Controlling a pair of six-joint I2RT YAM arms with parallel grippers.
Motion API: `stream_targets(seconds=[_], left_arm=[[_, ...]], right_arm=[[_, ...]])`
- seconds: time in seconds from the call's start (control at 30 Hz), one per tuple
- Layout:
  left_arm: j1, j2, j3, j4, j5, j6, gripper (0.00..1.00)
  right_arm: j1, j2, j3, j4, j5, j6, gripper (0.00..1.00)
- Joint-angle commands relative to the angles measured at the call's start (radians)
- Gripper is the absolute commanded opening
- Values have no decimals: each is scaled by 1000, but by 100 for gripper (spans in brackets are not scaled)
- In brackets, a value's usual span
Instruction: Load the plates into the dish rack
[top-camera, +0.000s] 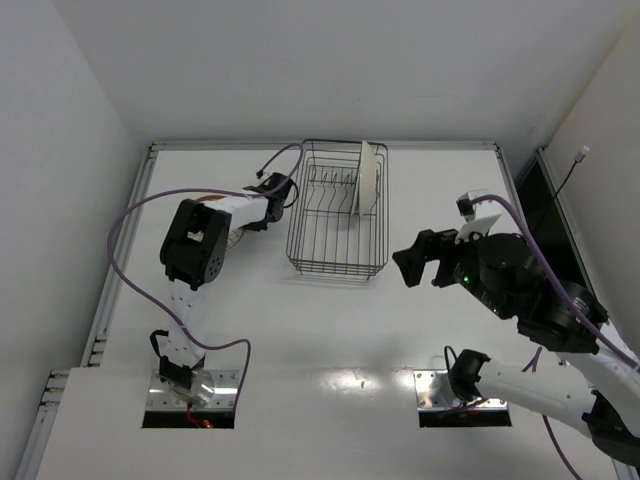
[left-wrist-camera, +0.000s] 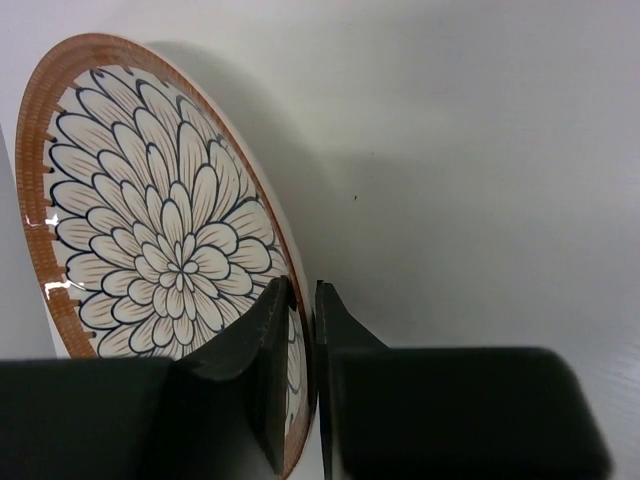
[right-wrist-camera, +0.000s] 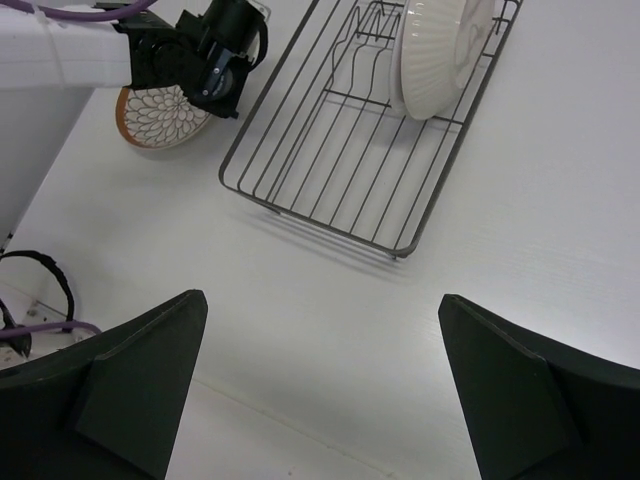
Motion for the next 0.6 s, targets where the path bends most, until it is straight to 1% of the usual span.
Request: stream_targets(seconds=[0.0,0.13,0.2,0.27,0.3,0.33,0.4,0.43,0.5,0.57], left_arm=[[6,55,-25,-51,153,-64,0],[-28,-11,6,-70,126,-64,0],[-37,-103,6,-70,126,-64,0],[-37,-178,6,-61,188,-64,0],[-37,-257,-6,-47,206,-64,0],[-37,-299,-15,-21,237,-64,0],[-37,-377,-50,14,246,-64,0],[-37,-440,-51,28,246,-64,0],[-37,-483,-60,39,208,-74,0],[-37,-547,-60,76,217,-74,0]], right_arm=[[5,-14,33,-33,16,31,99],[5,-32,1,-75,27,51,99],[5,-54,-19,-118,54,61,99],[5,-95,-40,-157,81,72,99],[5,-110,-59,-173,90,84,99],[5,-126,-59,-190,99,85,99],[-5,-168,-69,-242,125,109,99],[-5,-181,-69,-262,145,109,99],[-5,-207,-69,-308,163,121,99],[-5,-241,-79,-341,191,146,99]])
